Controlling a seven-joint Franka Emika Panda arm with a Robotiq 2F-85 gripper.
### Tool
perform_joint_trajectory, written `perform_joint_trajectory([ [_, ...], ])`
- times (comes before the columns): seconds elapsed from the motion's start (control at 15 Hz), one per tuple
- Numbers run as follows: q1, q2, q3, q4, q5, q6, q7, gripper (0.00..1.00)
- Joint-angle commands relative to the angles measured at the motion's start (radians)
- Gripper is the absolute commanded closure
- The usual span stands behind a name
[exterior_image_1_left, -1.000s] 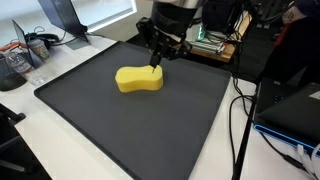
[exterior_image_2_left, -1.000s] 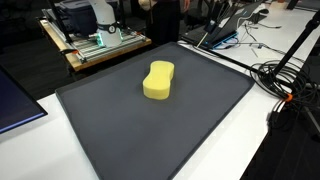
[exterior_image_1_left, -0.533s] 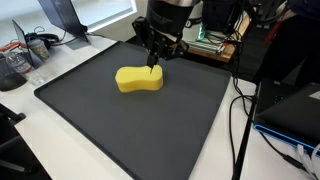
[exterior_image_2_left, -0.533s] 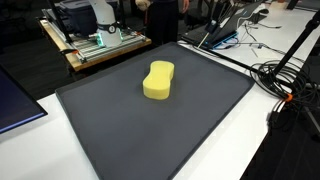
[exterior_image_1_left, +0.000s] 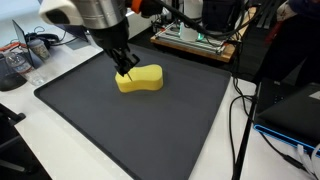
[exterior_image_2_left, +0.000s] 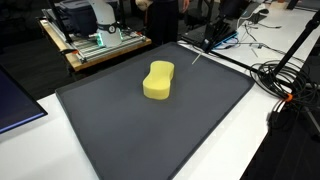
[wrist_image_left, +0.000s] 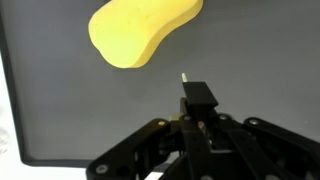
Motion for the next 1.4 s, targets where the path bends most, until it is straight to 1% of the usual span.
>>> perform_joint_trajectory([
  [0.0,-0.07,0.103,-0.013,0.17,0.114,-0.059,-0.015,0.97],
  [0.2,-0.14,0.132,-0.023,0.22,0.183,-0.072,-0.015,0.97],
  [0.27,-0.178,0.135,-0.005,0.225,0.194,-0.071,-0.013,0.97],
  [0.47,-0.256,0.157,-0.003,0.257,0.251,-0.071,0.005,0.97],
  [0.53,-0.282,0.166,-0.002,0.272,0.274,-0.099,0.023,0.97],
  [0.8,-0.369,0.18,-0.003,0.281,0.346,-0.107,0.071,0.97],
  [0.93,-0.411,0.175,-0.002,0.266,0.384,-0.103,0.102,0.97],
  [1.13,-0.473,0.139,-0.008,0.203,0.432,-0.045,0.146,0.97],
  [1.27,-0.513,0.112,-0.005,0.159,0.456,-0.008,0.135,0.97],
  [1.33,-0.536,0.091,0.004,0.123,0.471,0.007,0.098,0.97],
])
